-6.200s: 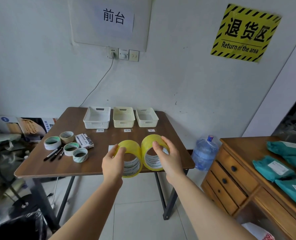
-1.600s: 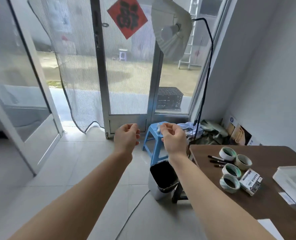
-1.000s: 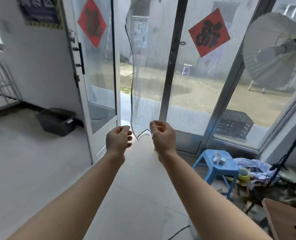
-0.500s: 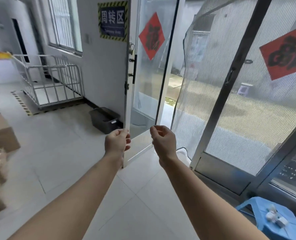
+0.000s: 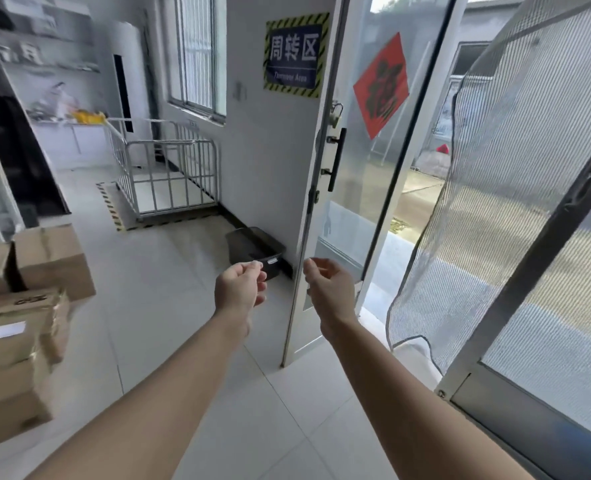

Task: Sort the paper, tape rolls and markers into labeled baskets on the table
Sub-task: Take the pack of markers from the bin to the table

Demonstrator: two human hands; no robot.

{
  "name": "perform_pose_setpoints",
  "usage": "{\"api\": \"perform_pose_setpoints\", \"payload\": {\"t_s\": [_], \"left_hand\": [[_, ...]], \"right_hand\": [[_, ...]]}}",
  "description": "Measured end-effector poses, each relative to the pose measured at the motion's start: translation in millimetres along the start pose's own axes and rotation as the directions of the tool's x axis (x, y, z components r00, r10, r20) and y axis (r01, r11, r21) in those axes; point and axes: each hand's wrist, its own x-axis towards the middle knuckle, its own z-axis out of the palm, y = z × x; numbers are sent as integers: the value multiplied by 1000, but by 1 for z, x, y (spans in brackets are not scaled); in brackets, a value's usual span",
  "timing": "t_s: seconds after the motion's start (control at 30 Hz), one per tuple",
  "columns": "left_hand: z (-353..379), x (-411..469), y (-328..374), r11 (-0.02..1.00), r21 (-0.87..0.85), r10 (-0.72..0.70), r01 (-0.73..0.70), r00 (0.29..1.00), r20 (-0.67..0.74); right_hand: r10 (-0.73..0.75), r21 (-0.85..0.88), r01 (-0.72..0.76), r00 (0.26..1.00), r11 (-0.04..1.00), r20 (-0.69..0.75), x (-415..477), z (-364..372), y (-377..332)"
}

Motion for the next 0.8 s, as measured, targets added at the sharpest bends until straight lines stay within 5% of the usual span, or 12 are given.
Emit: {"api": "perform_pose_setpoints", "payload": {"t_s": [0.8], "left_hand": [[19, 331, 43, 1000, 17, -19, 20, 996, -89]], "right_hand": [[44, 17, -44, 998, 999, 49, 282, 225, 34]]}}
